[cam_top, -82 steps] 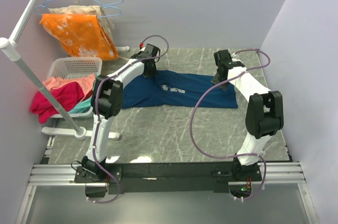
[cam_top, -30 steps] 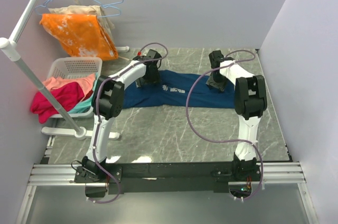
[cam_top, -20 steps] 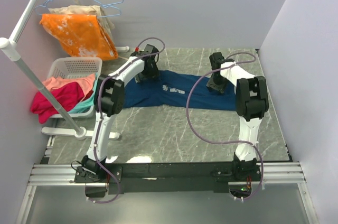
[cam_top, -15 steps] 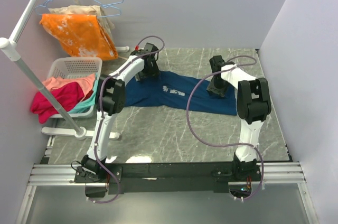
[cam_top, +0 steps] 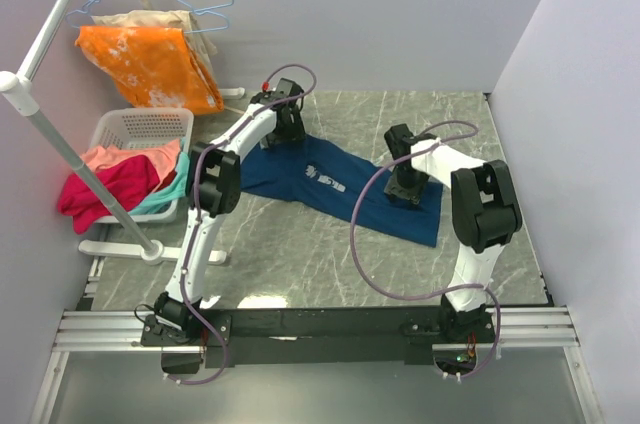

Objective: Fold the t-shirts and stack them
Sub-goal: Fold the tshirt

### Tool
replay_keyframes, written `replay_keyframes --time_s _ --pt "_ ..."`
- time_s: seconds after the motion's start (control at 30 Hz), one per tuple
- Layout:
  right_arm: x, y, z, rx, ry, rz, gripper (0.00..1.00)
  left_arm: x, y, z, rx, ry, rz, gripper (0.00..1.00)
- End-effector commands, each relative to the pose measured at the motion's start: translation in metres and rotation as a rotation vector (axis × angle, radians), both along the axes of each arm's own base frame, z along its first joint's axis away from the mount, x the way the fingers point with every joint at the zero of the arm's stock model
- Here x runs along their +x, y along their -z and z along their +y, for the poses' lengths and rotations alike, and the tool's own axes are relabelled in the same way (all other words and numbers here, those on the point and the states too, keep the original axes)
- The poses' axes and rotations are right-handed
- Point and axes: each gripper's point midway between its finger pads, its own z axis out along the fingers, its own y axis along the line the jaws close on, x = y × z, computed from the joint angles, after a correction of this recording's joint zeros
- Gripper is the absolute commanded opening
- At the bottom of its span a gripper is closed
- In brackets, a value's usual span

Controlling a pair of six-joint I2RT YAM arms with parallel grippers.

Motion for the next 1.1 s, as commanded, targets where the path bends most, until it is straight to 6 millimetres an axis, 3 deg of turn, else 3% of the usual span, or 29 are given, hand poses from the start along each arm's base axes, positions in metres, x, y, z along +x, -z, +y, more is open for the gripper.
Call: replay_keyframes --time_s 0.0,0.27,0.43,0.63,0.7,0.9,1.07 --pt "-0.032 -0.009 0.012 -0.014 -0.027 0.033 0.54 0.007 0.023 -0.016 -0.052 0.055 0.016 0.87" --pt "-0.071 -0.011 0.052 0.012 -0.131 0.05 0.54 0.034 0.013 -0.057 -0.217 0.162 -0.075 0.89" --pt "-0.082 -0.015 0.061 0.006 -0.137 0.019 0.54 0.047 0.006 -0.078 -0.314 0.193 -0.132 0.94" --pt "-0.065 -0.032 0.056 -0.05 -0.147 -0.032 0.55 0.064 -0.005 -0.102 -0.428 0.232 -0.205 0.98" --pt "-0.052 -0.045 0.057 -0.065 -0.147 -0.07 0.55 0.069 -0.013 -0.111 -0.473 0.247 -0.233 0.98" --pt "-0.018 -0.078 0.064 -0.083 -0.144 -0.163 0.55 0.075 -0.013 -0.13 -0.564 0.309 -0.272 0.99" --pt "0.003 -0.107 0.068 -0.094 -0.151 -0.234 0.55 0.089 -0.034 -0.144 -0.656 0.349 -0.385 0.99"
